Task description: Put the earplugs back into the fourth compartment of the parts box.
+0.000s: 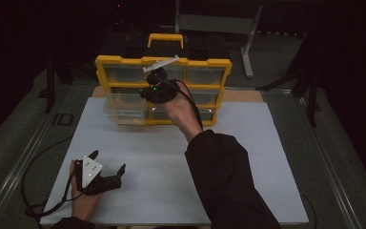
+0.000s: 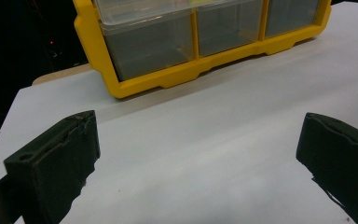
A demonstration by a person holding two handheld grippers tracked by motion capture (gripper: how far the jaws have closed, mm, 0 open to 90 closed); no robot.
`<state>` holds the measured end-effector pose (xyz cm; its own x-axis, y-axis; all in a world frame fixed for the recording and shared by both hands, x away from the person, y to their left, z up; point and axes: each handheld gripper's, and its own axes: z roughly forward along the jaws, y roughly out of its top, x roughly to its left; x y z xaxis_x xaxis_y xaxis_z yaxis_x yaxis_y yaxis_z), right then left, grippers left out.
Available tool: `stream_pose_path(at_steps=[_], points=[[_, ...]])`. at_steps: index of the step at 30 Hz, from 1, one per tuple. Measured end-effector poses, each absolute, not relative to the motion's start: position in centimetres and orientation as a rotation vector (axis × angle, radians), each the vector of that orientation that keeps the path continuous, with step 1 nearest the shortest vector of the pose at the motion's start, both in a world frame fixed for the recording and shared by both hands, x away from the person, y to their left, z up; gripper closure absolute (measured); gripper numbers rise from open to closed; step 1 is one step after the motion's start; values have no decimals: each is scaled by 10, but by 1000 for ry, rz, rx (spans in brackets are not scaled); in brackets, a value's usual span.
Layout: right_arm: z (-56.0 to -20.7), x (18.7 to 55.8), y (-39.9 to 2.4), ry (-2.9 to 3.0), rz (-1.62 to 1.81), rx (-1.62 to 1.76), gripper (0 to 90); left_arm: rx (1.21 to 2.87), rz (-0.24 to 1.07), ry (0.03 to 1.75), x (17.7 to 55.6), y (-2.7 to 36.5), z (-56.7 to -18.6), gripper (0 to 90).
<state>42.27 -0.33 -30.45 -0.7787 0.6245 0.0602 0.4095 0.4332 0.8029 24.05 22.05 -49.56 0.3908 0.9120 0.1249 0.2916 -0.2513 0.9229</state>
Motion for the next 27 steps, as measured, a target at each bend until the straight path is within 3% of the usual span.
stream_pose_path(at_steps=[27], points=[[-316,425,19,2457,1266,879,791,1759,876,1055,241,222,-495,0]])
